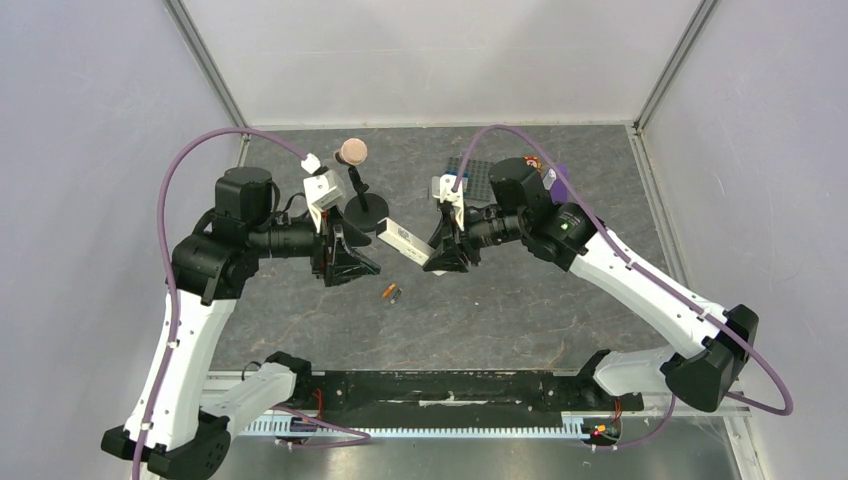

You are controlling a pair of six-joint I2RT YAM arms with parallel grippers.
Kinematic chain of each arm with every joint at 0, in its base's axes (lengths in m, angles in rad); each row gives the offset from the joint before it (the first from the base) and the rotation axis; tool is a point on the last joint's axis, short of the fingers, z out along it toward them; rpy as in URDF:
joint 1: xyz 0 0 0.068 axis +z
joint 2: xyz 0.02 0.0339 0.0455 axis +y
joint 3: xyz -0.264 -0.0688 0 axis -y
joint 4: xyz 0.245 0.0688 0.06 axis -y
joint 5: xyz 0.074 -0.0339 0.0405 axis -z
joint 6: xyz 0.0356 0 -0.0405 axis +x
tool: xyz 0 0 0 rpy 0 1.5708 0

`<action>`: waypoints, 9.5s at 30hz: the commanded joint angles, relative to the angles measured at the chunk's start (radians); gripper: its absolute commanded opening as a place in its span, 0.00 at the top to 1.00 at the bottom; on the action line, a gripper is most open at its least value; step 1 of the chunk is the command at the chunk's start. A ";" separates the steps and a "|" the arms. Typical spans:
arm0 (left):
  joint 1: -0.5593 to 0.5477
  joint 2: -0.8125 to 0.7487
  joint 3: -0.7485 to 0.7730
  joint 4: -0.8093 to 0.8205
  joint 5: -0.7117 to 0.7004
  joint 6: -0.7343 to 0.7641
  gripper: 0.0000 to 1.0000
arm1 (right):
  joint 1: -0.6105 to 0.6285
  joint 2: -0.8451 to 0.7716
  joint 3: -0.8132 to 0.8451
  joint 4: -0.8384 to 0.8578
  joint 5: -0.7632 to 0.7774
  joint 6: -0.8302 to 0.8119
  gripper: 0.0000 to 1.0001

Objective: Load the batteries into the remote control
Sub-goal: Adjust the remote control, then remove the battery cover from the remote control, then place the battery cover at the center of the board.

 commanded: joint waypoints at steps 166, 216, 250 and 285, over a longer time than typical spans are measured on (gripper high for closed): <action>-0.013 -0.156 -0.397 1.027 0.085 -0.261 0.98 | -0.163 -0.134 -0.731 1.334 0.145 1.570 0.34; -0.014 -0.131 -0.468 0.989 0.047 -0.201 0.98 | -0.182 -0.085 -0.701 1.234 0.081 1.621 0.29; -0.014 -0.149 -0.444 0.700 0.040 0.000 0.98 | -0.188 -0.106 -0.651 1.085 0.123 1.512 1.00; -0.013 -0.140 -0.436 0.557 0.137 0.076 0.98 | -0.301 -0.137 -0.833 0.539 0.827 1.076 0.92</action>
